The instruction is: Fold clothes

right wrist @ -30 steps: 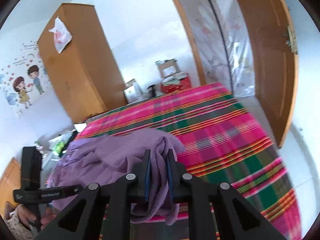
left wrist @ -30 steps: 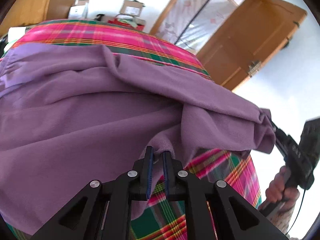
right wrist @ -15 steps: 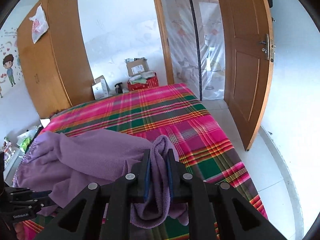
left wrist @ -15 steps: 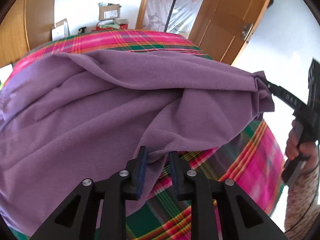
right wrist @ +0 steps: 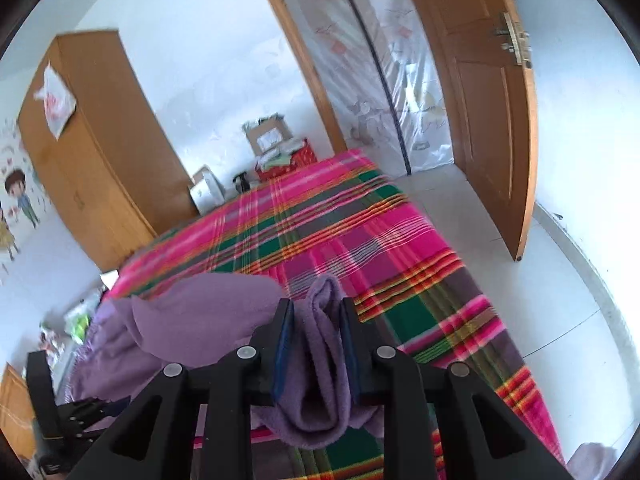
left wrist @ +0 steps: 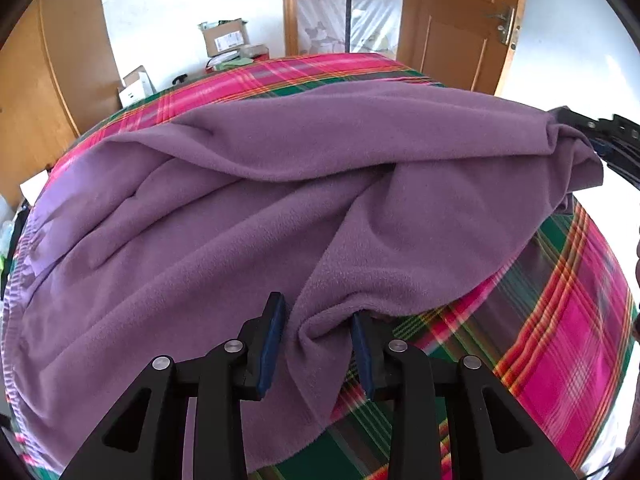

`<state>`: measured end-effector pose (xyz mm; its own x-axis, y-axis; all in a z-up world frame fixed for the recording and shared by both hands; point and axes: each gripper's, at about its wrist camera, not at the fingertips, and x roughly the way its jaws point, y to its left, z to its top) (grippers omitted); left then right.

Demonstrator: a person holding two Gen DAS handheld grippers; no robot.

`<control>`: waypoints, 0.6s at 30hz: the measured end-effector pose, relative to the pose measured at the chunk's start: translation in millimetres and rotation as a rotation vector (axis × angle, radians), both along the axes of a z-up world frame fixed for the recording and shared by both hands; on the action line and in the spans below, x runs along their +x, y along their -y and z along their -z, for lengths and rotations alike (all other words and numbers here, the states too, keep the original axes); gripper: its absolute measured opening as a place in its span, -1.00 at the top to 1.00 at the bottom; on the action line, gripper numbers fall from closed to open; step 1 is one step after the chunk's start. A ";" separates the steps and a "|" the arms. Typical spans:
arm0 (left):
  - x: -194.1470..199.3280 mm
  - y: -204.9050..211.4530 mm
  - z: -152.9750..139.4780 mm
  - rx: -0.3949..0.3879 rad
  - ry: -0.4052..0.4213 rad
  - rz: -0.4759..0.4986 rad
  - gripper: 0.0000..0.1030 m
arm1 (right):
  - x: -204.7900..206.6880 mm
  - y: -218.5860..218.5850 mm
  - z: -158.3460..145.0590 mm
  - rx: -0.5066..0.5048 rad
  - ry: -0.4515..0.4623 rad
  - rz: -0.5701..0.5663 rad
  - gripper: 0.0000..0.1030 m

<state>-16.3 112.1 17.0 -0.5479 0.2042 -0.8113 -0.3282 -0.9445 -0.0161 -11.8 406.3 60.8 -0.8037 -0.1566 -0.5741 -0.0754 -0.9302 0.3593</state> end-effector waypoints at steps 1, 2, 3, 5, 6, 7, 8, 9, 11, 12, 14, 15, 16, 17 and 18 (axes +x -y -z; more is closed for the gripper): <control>-0.6 -0.4 0.1 0.005 0.000 0.001 0.35 | 3.2 -3.7 1.4 -0.010 0.003 0.002 0.54; -2.0 1.4 1.2 0.026 0.004 -0.005 0.36 | 6.4 -7.3 3.0 -0.019 0.006 0.004 0.54; -3.4 3.2 2.2 0.047 0.008 -0.010 0.48 | 9.6 -10.9 4.6 -0.028 0.009 0.006 0.54; -8.2 6.1 3.0 0.080 0.020 -0.015 0.65 | 13.8 -15.7 9.6 -0.041 0.023 0.007 0.54; -9.0 6.4 3.4 0.096 0.027 -0.018 0.70 | 14.7 -16.7 13.2 -0.045 0.033 0.006 0.54; -8.6 6.7 2.8 0.105 0.028 -0.020 0.72 | 15.3 -17.5 17.7 -0.050 0.047 0.005 0.54; -8.2 7.0 2.2 0.114 0.030 -0.022 0.75 | 14.2 -17.7 21.7 -0.061 0.061 0.000 0.54; -7.9 7.4 1.6 0.122 0.031 -0.023 0.76 | 12.9 -17.8 25.7 -0.071 0.075 -0.006 0.54; -9.4 9.3 0.7 0.145 0.034 -0.030 0.77 | 11.2 -17.9 30.2 -0.085 0.081 -0.002 0.67; -10.0 10.9 0.2 0.157 0.035 -0.032 0.79 | 11.6 -17.3 29.2 -0.078 0.077 0.000 0.78; -13.5 15.7 -2.9 0.174 0.028 -0.039 0.80 | 12.4 -15.9 26.8 -0.064 0.070 0.003 0.90; -14.4 17.5 -6.0 0.182 0.020 -0.040 0.82 | 12.8 -15.1 25.6 -0.057 0.066 0.005 0.90; -13.5 18.1 -8.5 0.186 0.012 -0.039 0.83 | 14.9 -14.7 22.7 -0.042 0.055 0.012 0.90; -12.2 18.4 -11.7 0.192 0.004 -0.037 0.83 | 17.1 -14.3 19.6 -0.028 0.044 0.020 0.90; -9.2 18.7 -14.7 0.203 0.001 -0.031 0.84 | 18.2 -14.6 15.5 -0.014 0.031 0.033 0.90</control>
<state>-25.6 93.3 31.7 -0.5558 0.3463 -0.7558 -0.2989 -0.9316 -0.2071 6.4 420.9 45.3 -0.7903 -0.1388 -0.5968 -0.1169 -0.9220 0.3692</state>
